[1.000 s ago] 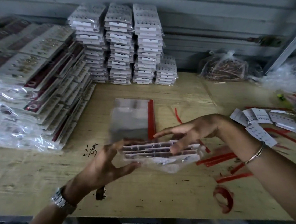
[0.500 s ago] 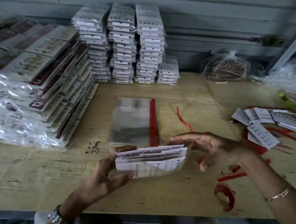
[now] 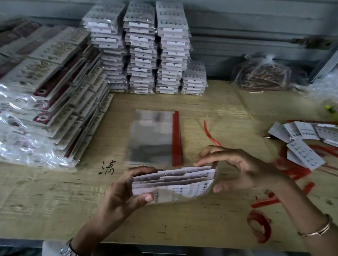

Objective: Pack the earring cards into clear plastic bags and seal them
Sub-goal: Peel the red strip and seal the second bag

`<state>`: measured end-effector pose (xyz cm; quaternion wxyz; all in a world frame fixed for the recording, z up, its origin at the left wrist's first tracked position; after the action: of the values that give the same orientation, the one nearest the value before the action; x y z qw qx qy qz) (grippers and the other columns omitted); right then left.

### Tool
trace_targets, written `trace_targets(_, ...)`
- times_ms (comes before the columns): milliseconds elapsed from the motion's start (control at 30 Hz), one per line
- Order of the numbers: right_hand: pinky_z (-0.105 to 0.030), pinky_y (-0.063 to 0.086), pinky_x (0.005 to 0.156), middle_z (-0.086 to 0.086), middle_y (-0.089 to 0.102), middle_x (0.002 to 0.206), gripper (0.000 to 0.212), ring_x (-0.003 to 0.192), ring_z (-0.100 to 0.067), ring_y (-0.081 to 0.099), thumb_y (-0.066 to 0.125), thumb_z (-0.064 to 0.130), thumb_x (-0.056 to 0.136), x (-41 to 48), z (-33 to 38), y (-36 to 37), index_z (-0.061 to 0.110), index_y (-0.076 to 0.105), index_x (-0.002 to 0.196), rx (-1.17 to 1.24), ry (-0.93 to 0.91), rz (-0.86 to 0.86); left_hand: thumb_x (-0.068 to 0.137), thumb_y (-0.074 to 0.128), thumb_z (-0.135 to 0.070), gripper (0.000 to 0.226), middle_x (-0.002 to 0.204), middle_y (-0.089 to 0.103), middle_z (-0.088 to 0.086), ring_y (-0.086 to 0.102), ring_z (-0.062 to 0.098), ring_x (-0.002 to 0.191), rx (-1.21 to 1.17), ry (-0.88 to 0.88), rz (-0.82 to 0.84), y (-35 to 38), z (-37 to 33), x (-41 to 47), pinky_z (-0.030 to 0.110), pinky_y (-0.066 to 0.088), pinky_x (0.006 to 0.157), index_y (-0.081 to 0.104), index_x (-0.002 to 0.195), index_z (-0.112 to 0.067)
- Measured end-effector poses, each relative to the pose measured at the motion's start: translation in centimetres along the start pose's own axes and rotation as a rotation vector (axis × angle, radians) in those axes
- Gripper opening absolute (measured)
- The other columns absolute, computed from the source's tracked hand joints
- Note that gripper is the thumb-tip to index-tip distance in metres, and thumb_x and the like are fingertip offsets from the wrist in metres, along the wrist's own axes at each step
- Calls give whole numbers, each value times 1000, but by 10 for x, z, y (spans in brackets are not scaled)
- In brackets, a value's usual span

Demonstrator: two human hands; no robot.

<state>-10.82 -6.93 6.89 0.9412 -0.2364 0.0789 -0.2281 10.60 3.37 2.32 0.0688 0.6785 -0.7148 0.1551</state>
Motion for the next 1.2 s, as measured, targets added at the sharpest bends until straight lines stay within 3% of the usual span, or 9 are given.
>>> trace_targets(100,-32,40,108,3,53,125,51,127,-23,48,79,35,81,2,0,2,36,62,129,-120,-11,36,87,68,-14,49,128,63,-5,64,17,114,-5,6,0,-1,0,0,28,56,90,57,133,-26)
trace_targets(200,-31,42,107,10,47,128,56,128,-18,46,74,47,83,-1,0,1,46,54,135,-261,-14,49,88,70,-20,45,127,63,-5,65,19,113,-21,-9,-1,-2,4,-2,33,58,89,57,132,-25)
trace_targets(333,-40,45,102,12,45,129,56,125,-16,47,67,59,84,-5,-1,0,55,47,136,-391,0,43,85,71,-10,50,125,63,-11,66,13,110,15,22,-3,0,-2,0,28,58,86,58,129,-30)
trace_targets(467,-37,48,98,20,43,126,50,123,-12,48,62,64,84,-8,5,0,56,50,132,-462,-32,27,80,71,2,60,122,65,-15,66,8,108,55,63,-14,0,-8,1,20,55,86,60,127,-34)
trace_targets(533,-35,48,97,21,43,125,47,122,-10,48,61,63,86,-10,8,0,56,51,132,-483,-48,21,78,67,6,58,122,66,-14,67,9,108,43,51,-10,1,-7,1,22,56,86,61,125,-28)
trace_targets(633,-34,49,94,20,44,125,46,121,-12,49,61,58,87,-11,11,-1,55,51,132,-494,-51,7,80,74,-5,50,120,66,-16,67,9,106,46,48,-16,1,-8,1,23,57,85,58,124,-21)
trace_targets(867,-32,49,96,22,42,125,45,120,-10,49,61,59,87,-5,15,4,51,54,131,-507,-59,33,84,72,-9,51,122,65,-12,66,11,109,38,52,-4,0,-8,0,22,56,87,59,127,-35)
trace_targets(1000,-20,38,105,19,39,130,51,127,-12,43,68,55,84,4,19,6,49,53,133,-420,-52,89,85,68,-13,51,126,65,-12,66,10,112,48,43,-3,0,-6,1,20,54,89,57,129,-36)
trace_targets(1200,-10,34,103,13,40,127,48,124,-5,42,75,43,82,12,14,11,44,61,128,-364,9,167,88,71,-20,44,123,66,-9,67,12,110,16,10,2,-1,-2,0,22,55,87,60,127,-37)
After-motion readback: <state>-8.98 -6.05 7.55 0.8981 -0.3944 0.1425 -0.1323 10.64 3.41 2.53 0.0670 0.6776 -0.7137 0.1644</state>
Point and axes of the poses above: each hand's wrist, its own x-axis towards the middle knuckle, its own y-axis out of the palm, z = x × y, the point moved 8 cm from there along x, towards the middle knuckle
